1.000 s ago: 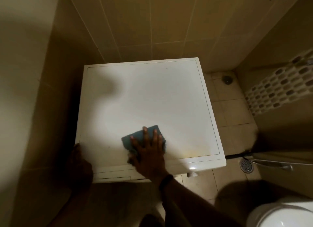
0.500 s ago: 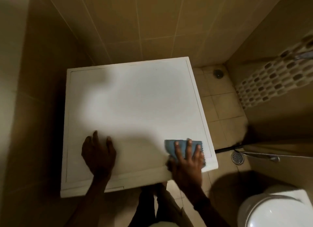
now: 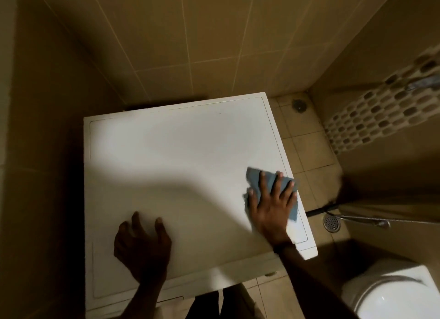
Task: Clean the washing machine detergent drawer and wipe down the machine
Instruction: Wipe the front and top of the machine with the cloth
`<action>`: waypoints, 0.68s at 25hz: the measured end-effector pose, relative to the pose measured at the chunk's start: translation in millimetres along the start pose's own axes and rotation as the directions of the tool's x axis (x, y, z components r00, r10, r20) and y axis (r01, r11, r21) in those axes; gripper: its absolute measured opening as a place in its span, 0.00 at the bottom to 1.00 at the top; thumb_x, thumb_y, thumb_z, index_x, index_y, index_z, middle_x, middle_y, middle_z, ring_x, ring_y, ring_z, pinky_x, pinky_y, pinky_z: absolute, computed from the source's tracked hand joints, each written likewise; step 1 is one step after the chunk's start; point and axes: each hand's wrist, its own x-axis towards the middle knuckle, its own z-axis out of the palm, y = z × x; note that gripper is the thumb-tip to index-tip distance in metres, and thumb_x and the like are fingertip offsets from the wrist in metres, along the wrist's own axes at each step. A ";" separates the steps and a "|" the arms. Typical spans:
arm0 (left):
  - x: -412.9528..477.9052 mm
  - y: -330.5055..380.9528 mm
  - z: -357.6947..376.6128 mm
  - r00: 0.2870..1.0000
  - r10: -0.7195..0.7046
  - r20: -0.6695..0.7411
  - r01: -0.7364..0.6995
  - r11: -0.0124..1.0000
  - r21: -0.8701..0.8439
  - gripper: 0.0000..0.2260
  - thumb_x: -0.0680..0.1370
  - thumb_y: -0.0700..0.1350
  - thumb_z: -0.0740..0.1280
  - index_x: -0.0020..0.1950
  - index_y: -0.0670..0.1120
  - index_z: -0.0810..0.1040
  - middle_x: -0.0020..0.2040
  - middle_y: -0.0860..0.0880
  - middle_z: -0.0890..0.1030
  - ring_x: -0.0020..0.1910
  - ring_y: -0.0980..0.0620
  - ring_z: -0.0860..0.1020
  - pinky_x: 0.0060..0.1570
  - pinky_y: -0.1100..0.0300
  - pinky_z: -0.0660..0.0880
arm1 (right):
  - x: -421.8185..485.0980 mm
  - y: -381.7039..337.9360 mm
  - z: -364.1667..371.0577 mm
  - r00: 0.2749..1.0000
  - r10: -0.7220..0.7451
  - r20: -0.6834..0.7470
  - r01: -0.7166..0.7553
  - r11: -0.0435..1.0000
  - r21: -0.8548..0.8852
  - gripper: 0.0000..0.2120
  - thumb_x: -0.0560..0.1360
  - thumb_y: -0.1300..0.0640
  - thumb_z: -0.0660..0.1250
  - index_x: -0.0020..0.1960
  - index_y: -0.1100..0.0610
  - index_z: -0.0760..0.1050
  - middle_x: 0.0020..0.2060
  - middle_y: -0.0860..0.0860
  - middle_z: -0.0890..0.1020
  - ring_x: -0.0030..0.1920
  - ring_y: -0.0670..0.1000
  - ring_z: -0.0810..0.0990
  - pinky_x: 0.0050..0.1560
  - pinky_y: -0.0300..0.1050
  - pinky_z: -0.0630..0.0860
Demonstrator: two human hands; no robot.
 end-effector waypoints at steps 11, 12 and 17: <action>-2.3 -3.8 15.6 0.995 0.032 -0.098 -0.029 0.999 0.031 0.29 0.79 0.61 0.63 0.72 0.43 0.76 0.67 0.35 0.75 0.63 0.32 0.73 0.61 0.37 0.68 | 108.2 -44.9 -4.5 0.998 -0.029 -0.059 0.030 0.999 0.019 0.33 0.80 0.32 0.44 0.81 0.45 0.50 0.81 0.59 0.51 0.78 0.71 0.48 0.73 0.72 0.51; -1.3 -3.8 18.8 0.995 0.029 -0.100 -0.025 0.999 0.043 0.29 0.79 0.62 0.63 0.72 0.43 0.76 0.67 0.35 0.75 0.63 0.32 0.73 0.61 0.37 0.68 | 154.3 -67.9 -6.7 0.993 0.092 -0.070 -0.088 0.995 0.053 0.34 0.80 0.32 0.42 0.81 0.45 0.51 0.81 0.60 0.52 0.77 0.72 0.48 0.72 0.74 0.51; 0.4 -8.1 23.2 0.987 0.049 -0.153 -0.040 0.997 0.061 0.30 0.80 0.64 0.61 0.70 0.43 0.78 0.66 0.35 0.76 0.61 0.31 0.74 0.60 0.36 0.69 | 132.1 -149.4 24.1 0.932 -0.361 0.040 0.363 0.929 -0.070 0.32 0.81 0.34 0.46 0.82 0.44 0.48 0.82 0.56 0.49 0.79 0.69 0.43 0.76 0.69 0.44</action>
